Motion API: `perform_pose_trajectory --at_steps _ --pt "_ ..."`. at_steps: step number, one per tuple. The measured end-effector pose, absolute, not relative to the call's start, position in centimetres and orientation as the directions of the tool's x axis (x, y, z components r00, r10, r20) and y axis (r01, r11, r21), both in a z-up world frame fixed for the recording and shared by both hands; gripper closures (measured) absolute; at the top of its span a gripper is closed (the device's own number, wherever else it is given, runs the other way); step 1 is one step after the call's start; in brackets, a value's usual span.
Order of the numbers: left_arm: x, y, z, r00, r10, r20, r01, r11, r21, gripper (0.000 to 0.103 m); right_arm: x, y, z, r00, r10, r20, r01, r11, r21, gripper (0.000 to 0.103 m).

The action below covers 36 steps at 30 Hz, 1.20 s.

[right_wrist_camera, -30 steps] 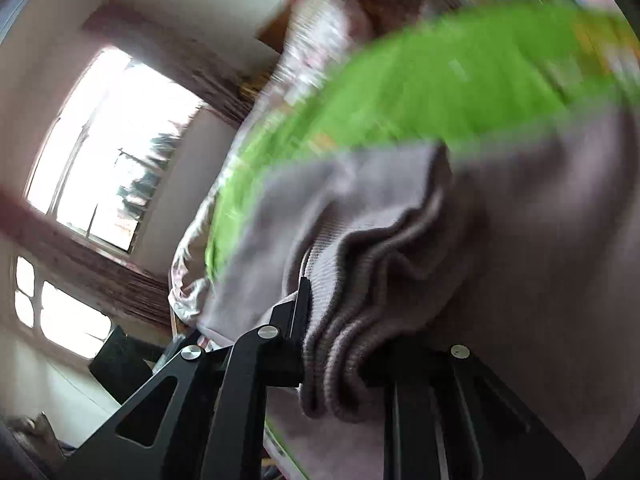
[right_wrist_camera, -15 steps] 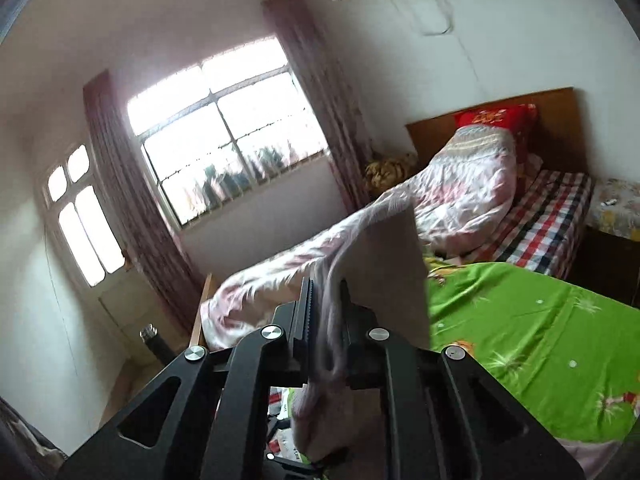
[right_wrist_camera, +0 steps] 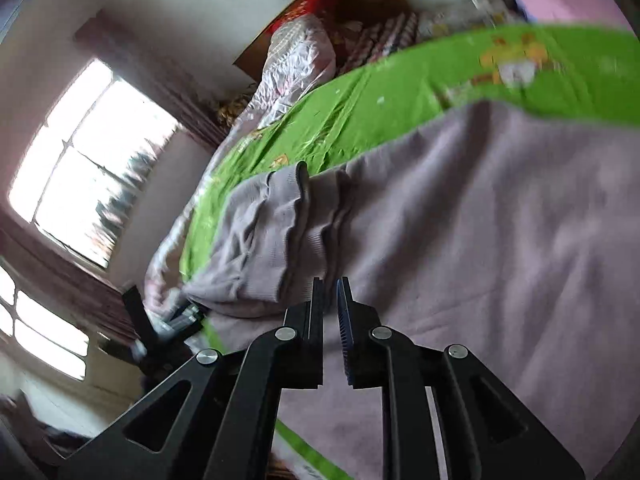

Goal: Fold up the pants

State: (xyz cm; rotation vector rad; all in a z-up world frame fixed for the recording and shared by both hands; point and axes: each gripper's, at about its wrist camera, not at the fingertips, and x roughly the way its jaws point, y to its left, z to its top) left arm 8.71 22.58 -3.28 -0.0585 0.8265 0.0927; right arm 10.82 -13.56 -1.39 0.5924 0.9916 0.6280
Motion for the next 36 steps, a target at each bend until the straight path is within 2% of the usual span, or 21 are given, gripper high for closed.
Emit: perform_pose_trajectory --at_steps 1,3,4,5,10,12,14,16,17,19,22,27,28,30,31,34,36 --pt "8.5 22.6 -3.2 0.673 0.061 -0.737 -0.102 0.995 -0.011 0.002 11.5 -13.5 -2.0 0.384 0.745 -0.546 -0.178 0.64 0.748 0.077" --pt "7.8 22.5 -2.9 0.677 0.066 -0.733 -0.083 0.996 0.013 0.002 12.4 -12.8 -2.5 0.364 0.781 -0.508 -0.151 0.587 0.795 0.015" --pt "7.5 22.5 -2.6 0.682 0.072 -0.728 -0.074 0.997 0.029 0.002 13.1 -12.6 -2.4 0.38 0.805 -0.456 -0.15 0.54 0.828 0.004" --pt "7.2 22.3 -2.2 0.69 0.08 -0.72 -0.065 0.997 0.048 0.002 13.6 -12.8 -2.3 0.384 0.818 -0.429 -0.159 0.517 0.841 0.004" --pt "6.4 21.1 -0.5 0.732 0.1 -0.674 -0.024 0.992 0.122 0.002 17.3 -9.5 -2.1 0.338 0.813 -0.474 -0.23 0.559 0.796 0.004" --pt "6.7 21.5 -1.0 0.724 0.091 -0.683 -0.027 0.994 0.103 0.002 18.4 -8.5 -2.5 0.295 0.81 -0.507 -0.247 0.577 0.779 0.004" --pt "7.1 22.0 -1.9 0.71 0.093 -0.698 -0.047 0.995 0.084 0.002 19.4 -7.5 -3.8 0.278 0.759 -0.589 -0.228 0.648 0.727 0.004" --pt "7.2 22.4 -2.4 0.703 0.077 -0.707 -0.052 0.997 0.058 0.002 19.6 -6.5 -4.1 0.269 0.745 -0.61 -0.258 0.666 0.7 0.004" --pt "7.2 22.6 -2.7 0.702 0.067 -0.709 -0.051 0.998 0.044 0.002 19.4 -6.1 -4.0 0.253 0.746 -0.617 -0.275 0.666 0.693 0.007" --pt "7.2 23.0 -3.0 0.704 0.045 -0.708 -0.05 0.999 0.014 0.002 18.7 -4.8 -3.9 0.162 0.807 -0.568 -0.315 0.588 0.745 0.02" --pt "7.3 23.6 -3.3 0.705 0.019 -0.709 -0.053 0.998 -0.026 0.001 18.3 -2.6 -3.9 0.127 0.802 -0.584 -0.356 0.586 0.728 0.02" --pt "7.0 23.5 -3.5 0.71 0.009 -0.704 -0.056 0.998 -0.043 0.001 19.6 -2.8 -5.0 0.141 0.816 -0.561 -0.264 0.577 0.773 0.037" --pt "6.9 23.5 -3.5 0.712 0.008 -0.702 -0.056 0.997 -0.046 0.001 20.0 -3.0 -5.5 0.154 0.806 -0.572 -0.241 0.592 0.769 0.05" --pt "6.8 23.5 -3.6 0.718 0.008 -0.696 -0.055 0.997 -0.046 0.001 20.0 -2.6 -5.1 0.18 0.774 -0.607 -0.251 0.633 0.733 0.065" --pt "6.8 23.5 -3.6 0.718 0.008 -0.696 -0.056 0.997 -0.046 0.001 19.8 -2.3 -4.8 0.189 0.762 -0.619 -0.27 0.647 0.714 0.076" --pt "6.5 23.5 -3.3 0.715 0.008 -0.699 -0.058 0.997 -0.048 0.002 19.0 -1.6 -2.7 0.233 0.778 -0.584 -0.328 0.628 0.706 0.081" --pt "6.1 23.4 -2.7 0.719 0.014 -0.695 -0.055 0.998 -0.037 0.002 19.2 -1.6 -0.2 0.271 0.811 -0.518 -0.362 0.585 0.726 0.082"
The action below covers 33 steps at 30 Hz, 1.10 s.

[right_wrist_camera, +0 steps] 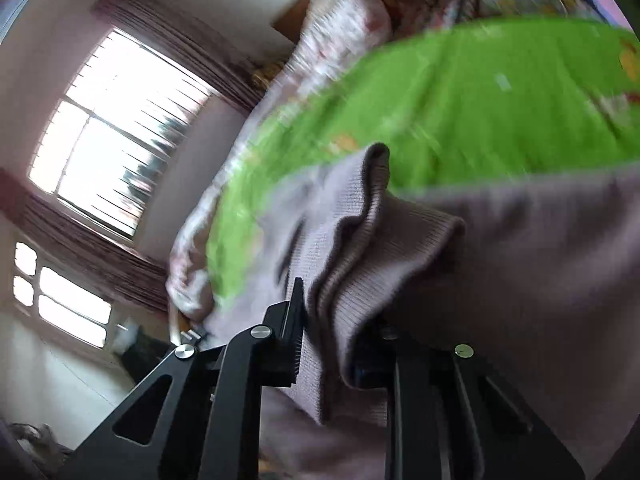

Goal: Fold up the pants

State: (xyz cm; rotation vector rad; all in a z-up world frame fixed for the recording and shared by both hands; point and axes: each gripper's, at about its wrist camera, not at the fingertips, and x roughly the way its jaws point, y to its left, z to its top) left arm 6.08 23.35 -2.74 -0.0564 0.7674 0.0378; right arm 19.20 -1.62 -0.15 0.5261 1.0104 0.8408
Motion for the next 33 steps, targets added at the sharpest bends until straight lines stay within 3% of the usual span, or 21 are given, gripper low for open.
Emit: perform_pose_trajectory --at_steps 7,10,12,14,17,20,26,33 --pt "6.0 21.3 0.1 0.751 -0.076 -0.656 -0.021 0.99 -0.138 0.002 18.5 3.4 13.1 0.342 0.862 -0.374 -0.641 0.505 0.578 0.083" --pt "7.7 20.6 -0.8 0.725 -0.08 -0.684 -0.059 0.982 -0.178 0.002 16.9 3.0 16.8 0.381 0.866 -0.324 -0.694 0.499 0.518 0.083" --pt "8.6 20.4 -2.2 0.686 -0.001 -0.727 -0.115 0.987 -0.11 0.001 15.8 1.5 18.5 0.432 0.855 -0.286 -0.694 0.518 0.5 0.083" --pt "8.1 20.9 -2.5 0.698 -0.031 -0.716 -0.118 0.98 -0.158 0.001 14.4 -1.6 19.0 0.49 0.828 -0.272 -0.676 0.558 0.482 0.086" --pt "7.9 22.0 -2.5 0.701 -0.075 -0.709 -0.136 0.962 -0.236 0.001 13.2 -7.1 16.6 0.567 0.767 -0.299 -0.578 0.63 0.518 0.088" --pt "8.0 22.3 -2.5 0.709 -0.102 -0.698 -0.129 0.954 -0.27 0.001 12.2 -13.1 10.6 0.617 0.69 -0.379 -0.4 0.689 0.605 0.088" --pt "8.2 21.3 -2.8 0.707 -0.045 -0.706 -0.113 0.978 -0.176 0.001 12.3 -16.3 -3.9 0.528 0.613 -0.588 -0.101 0.732 0.673 0.088" --pt "8.0 21.4 -2.9 0.7 -0.017 -0.714 -0.128 0.98 -0.149 0.001 12.0 -16.3 -2.6 0.55 0.62 -0.56 -0.126 0.724 0.678 0.088"
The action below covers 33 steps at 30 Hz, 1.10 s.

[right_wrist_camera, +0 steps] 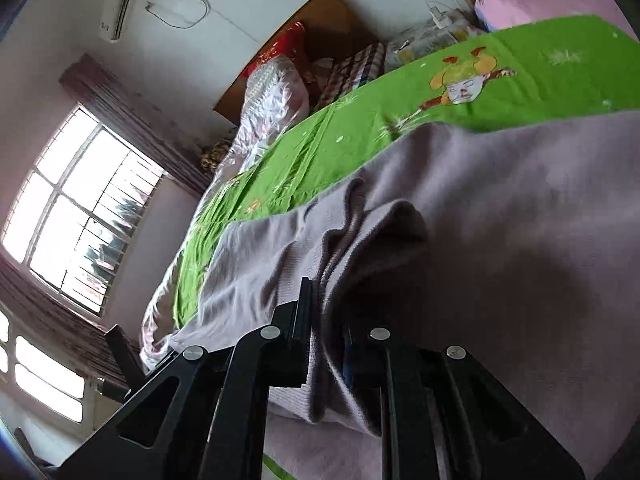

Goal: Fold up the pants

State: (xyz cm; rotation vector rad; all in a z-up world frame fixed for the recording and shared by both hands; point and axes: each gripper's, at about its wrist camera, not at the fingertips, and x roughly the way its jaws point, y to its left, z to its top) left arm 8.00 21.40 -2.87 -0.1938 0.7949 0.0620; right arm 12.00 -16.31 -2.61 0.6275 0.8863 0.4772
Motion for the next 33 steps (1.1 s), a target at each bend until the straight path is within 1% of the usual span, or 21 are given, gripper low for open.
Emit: perform_pose_trajectory --at_steps 2,3,5,6,8,11,13,14,15,16,18,20,21,22,24,26,28,29,30,31,33 --pt "8.0 21.4 -2.9 0.701 -0.016 -0.713 -0.12 0.983 -0.14 0.001 11.8 -16.6 -3.6 0.522 0.602 -0.604 -0.082 0.74 0.668 0.084" --pt "8.0 21.3 -3.0 0.7 -0.013 -0.714 -0.116 0.985 -0.131 0.001 12.0 -16.8 -5.0 0.472 0.585 -0.66 -0.048 0.764 0.643 0.081" --pt "8.0 21.2 -3.0 0.69 -0.007 -0.724 -0.097 0.99 -0.103 0.001 10.8 -17.5 -5.4 0.471 0.604 -0.643 -0.058 0.749 0.66 0.076" --pt "8.0 21.1 -3.0 0.685 -0.005 -0.729 -0.085 0.993 -0.087 0.001 10.5 -17.7 -5.3 0.467 0.6 -0.65 -0.058 0.754 0.655 0.071" --pt "7.5 20.9 -3.0 0.678 -0.002 -0.735 -0.033 0.999 -0.034 0.001 9.9 -18.4 -4.4 0.492 0.572 -0.657 -0.049 0.771 0.635 0.033" --pt "5.5 20.5 -2.3 0.695 0.002 -0.719 0.04 0.998 0.041 0.001 8.1 -18.1 -1.3 0.584 0.474 -0.659 -0.116 0.852 0.51 0.031" --pt "4.3 19.9 -1.8 0.702 0.041 -0.711 0.077 0.988 0.133 0.001 7.0 -16.7 0.4 0.607 0.488 -0.627 -0.204 0.859 0.47 0.031" --pt "3.3 19.4 -1.3 0.716 0.077 -0.694 0.096 0.973 0.208 0.001 6.8 -16.1 1.0 0.613 0.492 -0.619 -0.235 0.861 0.451 0.031" --pt "2.8 19.1 -0.7 0.73 0.083 -0.678 0.102 0.968 0.228 0.001 6.4 -14.8 1.7 0.626 0.483 -0.612 -0.28 0.872 0.402 0.031" --pt "2.2 19.1 0.5 0.753 0.058 -0.656 0.106 0.972 0.207 0.002 6.3 -13.3 2.2 0.639 0.467 -0.611 -0.31 0.884 0.351 0.031" --pt "1.5 19.3 4.3 0.816 -0.048 -0.576 0.112 0.991 0.076 0.002 6.4 -11.3 2.4 0.648 0.446 -0.617 -0.348 0.894 0.281 0.031" --pt "1.9 18.4 7.7 0.862 -0.138 -0.488 0.131 0.99 -0.049 0.002 7.1 -10.0 2.3 0.643 0.436 -0.629 -0.354 0.898 0.261 0.031" --pt "2.5 17.7 8.2 0.863 -0.171 -0.476 0.153 0.985 -0.076 0.002 7.4 -9.5 2.3 0.639 0.429 -0.639 -0.352 0.901 0.253 0.031" --pt "3.7 16.1 8.4 0.852 -0.218 -0.477 0.198 0.976 -0.091 0.002 7.6 -9.1 2.0 0.636 0.418 -0.649 -0.349 0.906 0.241 0.031" --pt "6.1 13.4 7.0 0.819 -0.237 -0.523 0.249 0.967 -0.048 0.002 8.0 -8.2 1.1 0.626 0.387 -0.676 -0.347 0.916 0.203 0.031" --pt "8.9 10.9 3.8 0.759 -0.177 -0.627 0.251 0.968 0.031 0.002 8.0 -6.9 -0.2 0.594 0.346 -0.726 -0.345 0.925 0.158 0.031" --pt "9.9 9.8 1.1 0.691 -0.154 -0.707 0.268 0.962 0.052 0.002 7.6 -6.6 -2.5 0.526 0.292 -0.799 -0.376 0.922 0.09 0.028" --pt "10.4 9.7 -0.7 0.641 -0.131 -0.756 0.267 0.962 0.06 0.002 7.1 -6.6 -2.7 0.537 0.286 -0.794 -0.394 0.917 0.064 0.026" --pt "10.4 9.8 -2.1 0.622 -0.113 -0.775 0.268 0.961 0.075 0.001 6.4 -6.9 -3.0 0.545 0.288 -0.787 -0.418 0.907 0.043 0.023" --pt "9.9 10.2 -2.3 0.647 -0.132 -0.751 0.273 0.96 0.067 0.001 6.2 -7.5 -3.4 0.527 0.281 -0.802 -0.411 0.91 0.049 0.013" --pt "10.0 10.9 -2.3 0.645 -0.158 -0.747 0.28 0.959 0.038 0.001 5.8 -8.3 -3.9 0.529 0.293 -0.796 -0.426 0.903 0.049 0.013"
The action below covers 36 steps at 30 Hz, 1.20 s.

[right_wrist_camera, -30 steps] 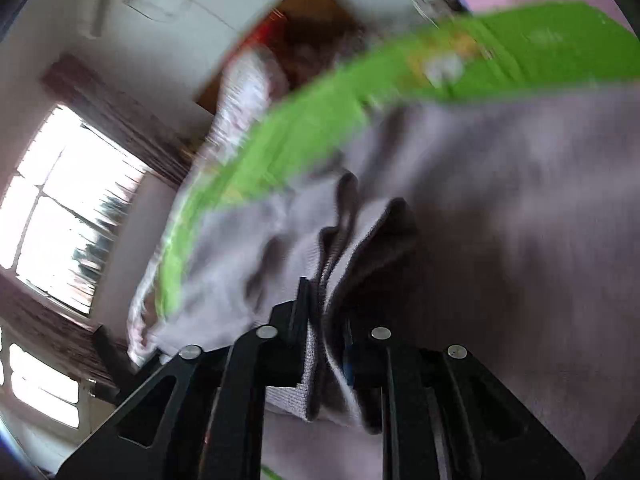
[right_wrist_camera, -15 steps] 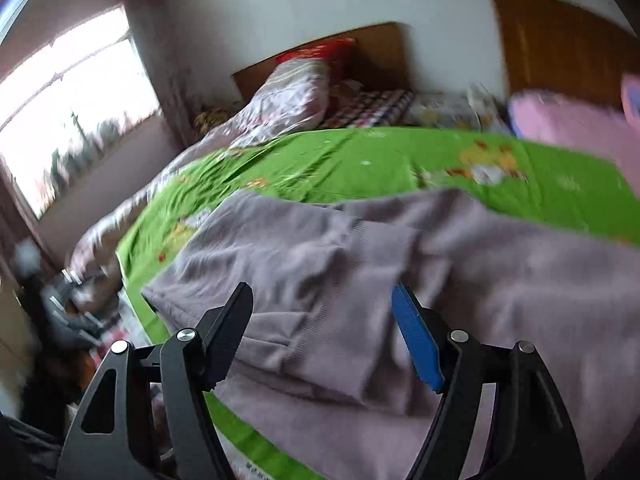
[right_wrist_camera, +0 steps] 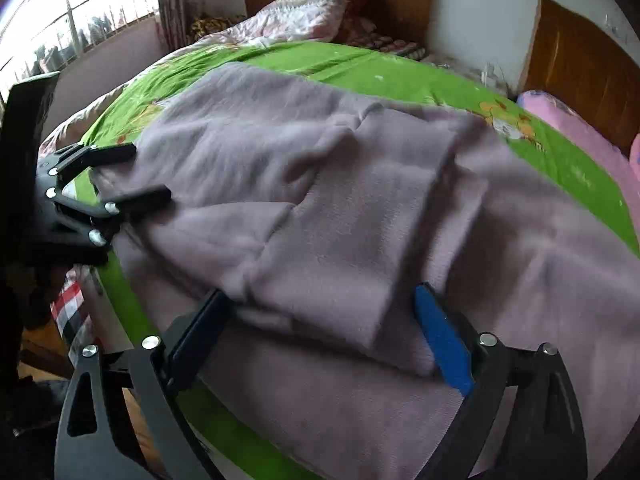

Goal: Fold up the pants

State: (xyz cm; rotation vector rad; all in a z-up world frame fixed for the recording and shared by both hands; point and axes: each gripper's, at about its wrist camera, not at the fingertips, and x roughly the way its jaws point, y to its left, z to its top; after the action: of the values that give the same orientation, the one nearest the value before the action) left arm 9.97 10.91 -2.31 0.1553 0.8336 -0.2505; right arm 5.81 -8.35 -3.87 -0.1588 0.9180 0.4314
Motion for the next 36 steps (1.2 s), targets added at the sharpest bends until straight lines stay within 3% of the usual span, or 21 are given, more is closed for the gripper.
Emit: perform_pose_trajectory --at_steps 4,7,11,14,17,18,20,25,28,31,33,36 --pt "10.4 10.7 -0.9 0.616 -0.119 -0.779 0.268 0.961 0.066 0.002 5.2 -8.5 -3.8 0.539 0.271 -0.797 -0.431 0.902 0.015 0.013" --pt "10.3 10.5 3.6 0.64 -0.256 -0.725 0.341 0.939 -0.03 0.002 4.5 -9.5 -1.4 0.573 0.31 -0.758 -0.428 0.903 0.047 0.013" --pt "14.8 8.7 6.6 0.631 -0.331 -0.702 0.384 0.919 -0.088 0.002 4.9 -9.2 1.0 0.592 0.427 -0.683 -0.501 0.859 0.104 0.013" --pt "21.4 7.9 4.4 0.521 -0.376 -0.766 0.373 0.908 -0.192 0.002 5.8 -6.9 0.1 0.544 0.467 -0.697 -0.556 0.823 0.117 0.013" --pt "25.3 8.5 0.8 0.467 -0.328 -0.821 0.321 0.928 -0.188 0.002 6.5 -5.4 -2.9 0.468 0.43 -0.772 -0.549 0.826 0.127 0.011" --pt "26.2 9.1 -0.8 0.453 -0.316 -0.834 0.294 0.936 -0.195 0.002 5.8 -5.5 -3.3 0.503 0.437 -0.746 -0.562 0.821 0.102 0.011" --pt "25.9 9.6 -1.1 0.493 -0.351 -0.796 0.31 0.926 -0.216 0.002 5.5 -5.6 -3.3 0.507 0.439 -0.742 -0.571 0.816 0.092 0.012" --pt "23.8 9.0 0.6 0.632 -0.25 -0.734 0.281 0.956 -0.083 0.002 5.7 -6.9 -1.8 0.52 0.463 -0.718 -0.526 0.836 0.158 0.012" --pt "25.3 8.8 -1.2 0.554 -0.193 -0.81 0.242 0.968 -0.064 0.002 6.0 -7.5 -3.5 0.492 0.474 -0.731 -0.522 0.832 0.188 0.011" --pt "24.9 7.5 0.0 0.586 -0.113 -0.802 0.228 0.973 0.03 0.002 4.7 -9.0 -2.2 0.497 0.473 -0.727 -0.49 0.845 0.214 0.011" --pt "23.2 6.2 1.8 0.637 -0.085 -0.766 0.231 0.969 0.084 0.002 3.1 -12.1 -0.1 0.55 0.499 -0.669 -0.451 0.852 0.265 0.011" --pt "18.8 3.7 4.6 0.704 -0.172 -0.689 0.301 0.951 0.071 0.002 -0.3 -19.6 2.4 0.677 0.505 -0.536 -0.357 0.862 0.361 0.011"
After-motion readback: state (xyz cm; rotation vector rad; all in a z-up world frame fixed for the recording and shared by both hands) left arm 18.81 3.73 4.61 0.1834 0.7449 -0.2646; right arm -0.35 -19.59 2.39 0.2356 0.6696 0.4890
